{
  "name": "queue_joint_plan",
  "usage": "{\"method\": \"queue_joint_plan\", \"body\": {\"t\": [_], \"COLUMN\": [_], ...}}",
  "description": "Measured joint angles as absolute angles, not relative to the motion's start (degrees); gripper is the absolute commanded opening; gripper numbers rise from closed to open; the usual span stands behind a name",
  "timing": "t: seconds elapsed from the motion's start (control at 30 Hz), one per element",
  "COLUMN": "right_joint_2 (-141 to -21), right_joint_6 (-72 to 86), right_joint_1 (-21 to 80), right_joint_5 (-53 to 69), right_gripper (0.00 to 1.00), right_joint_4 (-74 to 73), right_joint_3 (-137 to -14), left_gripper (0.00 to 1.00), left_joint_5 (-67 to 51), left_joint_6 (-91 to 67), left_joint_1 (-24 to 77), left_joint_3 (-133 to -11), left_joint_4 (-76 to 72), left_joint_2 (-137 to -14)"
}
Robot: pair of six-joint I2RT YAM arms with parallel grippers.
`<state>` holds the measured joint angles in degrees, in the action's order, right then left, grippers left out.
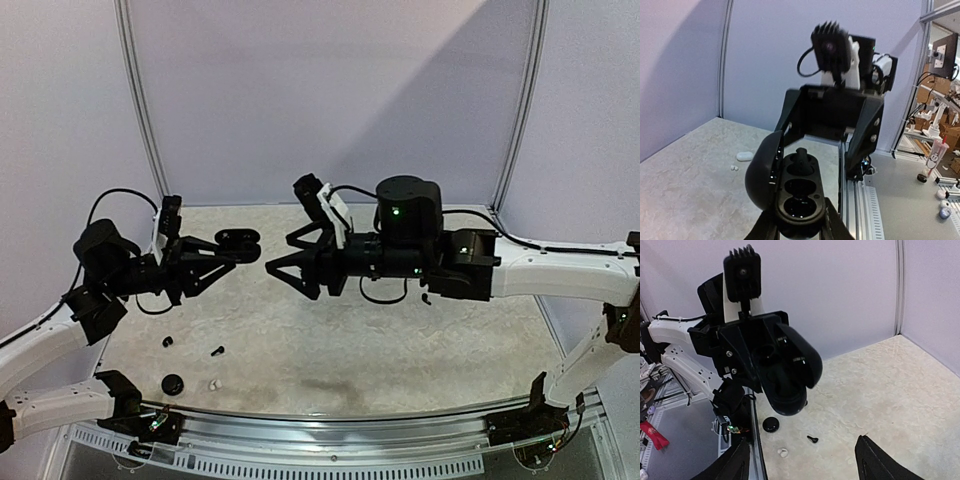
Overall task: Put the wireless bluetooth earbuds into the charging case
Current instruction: Pass from the left arm to the right
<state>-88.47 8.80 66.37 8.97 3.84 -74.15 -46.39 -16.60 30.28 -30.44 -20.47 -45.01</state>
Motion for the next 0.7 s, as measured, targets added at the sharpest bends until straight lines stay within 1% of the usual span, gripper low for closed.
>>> {"method": "queue_joint_plan", "body": {"t": [0.07,0.17,0.27,0.4,0.53,0.6,0.7], "right_joint_2": [-90.5,-92.8,-94.1,-95.6,-96.2,-96.5,-96.8], "right_joint_6": [10.5,12.1,12.8,13.1,13.1,13.0,13.2], "right_joint_1": [66.4,66.4,66.4,66.4,66.4,66.4,66.4], "right_joint_5": [10.6,12.8,14.6,16.7,17.8,18.3,18.7], "right_gripper": [0.65,0.64,0.6,0.46,0.41,0.34,0.27], "right_joint_4": [6.8,10.1,12.0,13.9,16.0,16.9,17.2], "right_joint_3": [-74.2,-74.2,-74.9,-76.9,-78.0,-78.1,-78.2], "left_gripper": [0.0,0.0,0.0,0.0,0.0,0.0,0.0], "left_joint_5": [-46.4,-46.4,-46.3,-46.3,-46.3,-46.3,-46.3], "left_joint_6": [-18.2,-19.8,-20.8,-21.3,-21.3,-21.3,-21.3], "left_joint_1": [30.3,30.4,30.6,31.3,32.0,32.1,32.1], "left_joint_3": [-31.8,-32.6,-32.6,-32.6,-32.6,-32.6,-32.8], "left_joint_4": [-21.9,-23.3,-23.4,-23.4,-23.6,-23.8,-23.9], "left_joint_2": [-45.0,-45.0,-45.1,-45.3,-45.8,-45.8,-45.8]}}
